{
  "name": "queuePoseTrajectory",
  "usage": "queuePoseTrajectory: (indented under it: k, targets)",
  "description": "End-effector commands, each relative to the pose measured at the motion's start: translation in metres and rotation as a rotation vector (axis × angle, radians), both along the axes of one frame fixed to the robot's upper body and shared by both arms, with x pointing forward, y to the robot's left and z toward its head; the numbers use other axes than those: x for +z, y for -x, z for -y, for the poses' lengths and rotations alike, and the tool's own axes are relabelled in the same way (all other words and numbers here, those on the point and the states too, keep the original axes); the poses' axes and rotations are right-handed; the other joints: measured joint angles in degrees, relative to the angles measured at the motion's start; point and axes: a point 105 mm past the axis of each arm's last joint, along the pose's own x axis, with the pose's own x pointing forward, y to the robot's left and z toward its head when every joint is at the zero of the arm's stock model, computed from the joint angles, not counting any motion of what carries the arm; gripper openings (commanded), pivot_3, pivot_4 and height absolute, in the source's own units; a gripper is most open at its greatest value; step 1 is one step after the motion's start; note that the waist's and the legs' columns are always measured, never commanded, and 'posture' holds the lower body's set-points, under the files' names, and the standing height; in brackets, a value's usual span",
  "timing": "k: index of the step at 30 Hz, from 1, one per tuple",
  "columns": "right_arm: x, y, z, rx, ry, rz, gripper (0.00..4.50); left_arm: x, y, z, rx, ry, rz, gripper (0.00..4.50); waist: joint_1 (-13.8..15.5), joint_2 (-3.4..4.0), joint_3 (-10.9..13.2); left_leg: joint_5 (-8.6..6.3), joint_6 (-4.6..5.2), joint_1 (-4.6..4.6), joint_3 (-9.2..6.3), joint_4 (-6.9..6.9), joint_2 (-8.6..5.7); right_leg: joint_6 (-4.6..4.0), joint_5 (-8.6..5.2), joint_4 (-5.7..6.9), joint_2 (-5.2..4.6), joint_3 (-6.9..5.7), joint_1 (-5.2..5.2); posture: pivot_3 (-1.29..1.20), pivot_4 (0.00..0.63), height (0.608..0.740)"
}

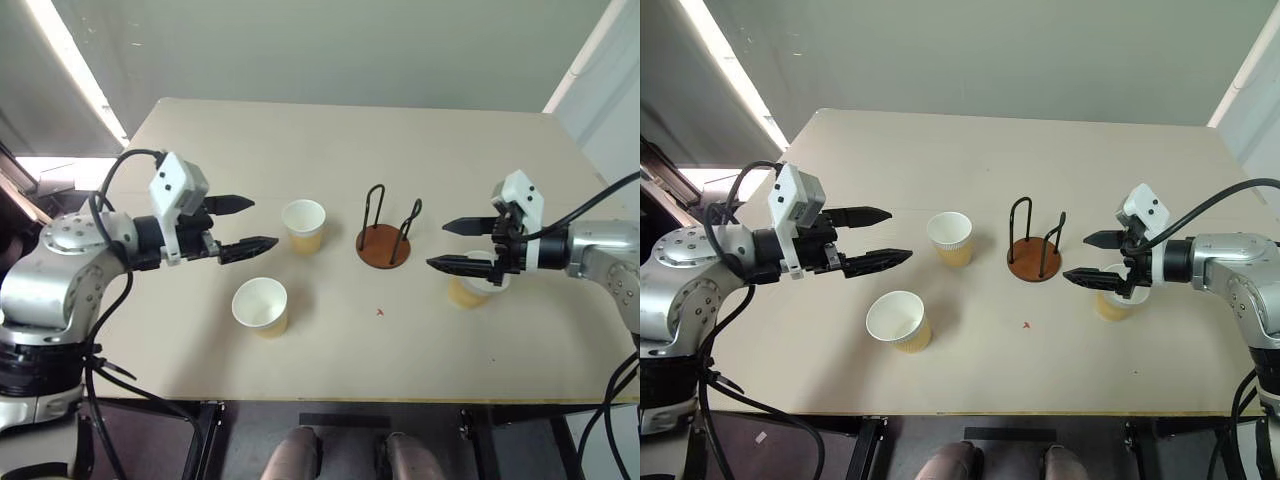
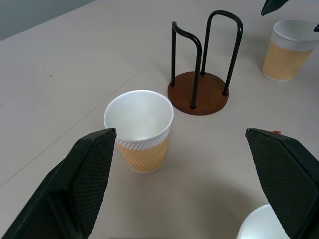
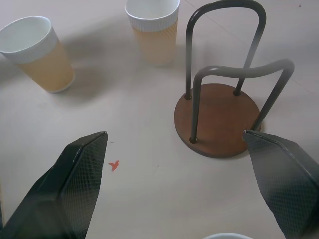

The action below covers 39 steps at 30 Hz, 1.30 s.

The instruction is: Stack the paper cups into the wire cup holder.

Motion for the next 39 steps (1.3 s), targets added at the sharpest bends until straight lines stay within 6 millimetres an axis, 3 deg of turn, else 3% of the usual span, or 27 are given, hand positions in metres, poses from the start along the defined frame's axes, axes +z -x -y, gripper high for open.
queuePoseTrajectory:
  k: [1, 12, 20, 28, 39]
  targets:
    - [0.01, 0.002, 0.004, 0.002, 0.019, 0.033, 4.5, 0.012, 0.005, -0.001, -0.005, 0.001, 0.043, 4.46, 0.0, 0.0, 0.0, 0.0, 0.0, 0.0, 0.0, 0.0, 0.0, 0.0, 0.0, 0.0, 0.0, 0.0, 0.0, 0.0, 0.15, 0.74]
    - [0.014, 0.005, 0.007, 0.004, 0.036, 0.035, 4.5, 0.018, 0.002, 0.004, -0.035, 0.006, 0.055, 4.46, 0.0, 0.0, 0.0, 0.0, 0.0, 0.01, 0.0, 0.0, 0.0, 0.0, 0.0, 0.01, 0.0, 0.0, 0.01, 0.0, 0.15, 0.74]
    - [0.002, 0.024, 0.002, 0.043, 0.091, -0.062, 4.5, 0.021, -0.002, 0.014, -0.111, -0.009, 0.058, 4.46, 0.0, -0.01, 0.0, 0.0, 0.0, 0.01, -0.01, 0.0, 0.0, 0.0, 0.0, 0.01, 0.0, 0.0, 0.04, 0.0, 0.15, 0.74]
    - [-0.005, -0.003, -0.012, -0.047, 0.074, -0.032, 4.5, 0.021, -0.002, 0.02, -0.179, -0.038, 0.049, 4.46, -0.3, -0.01, 0.0, 0.0, 0.0, 0.12, 0.03, 0.0, 0.02, 0.0, 0.0, 0.0, 0.0, 0.03, 0.05, 0.0, 0.15, 0.74]
    - [-0.014, -0.023, -0.023, -0.099, 0.063, -0.027, 4.5, 0.021, 0.0, 0.02, -0.182, -0.043, 0.048, 4.46, -0.4, -0.01, 0.0, 0.0, 0.01, 0.09, 0.01, 0.0, 0.02, 0.0, 0.0, 0.0, 0.0, 0.02, 0.05, 0.0, 0.15, 0.74]
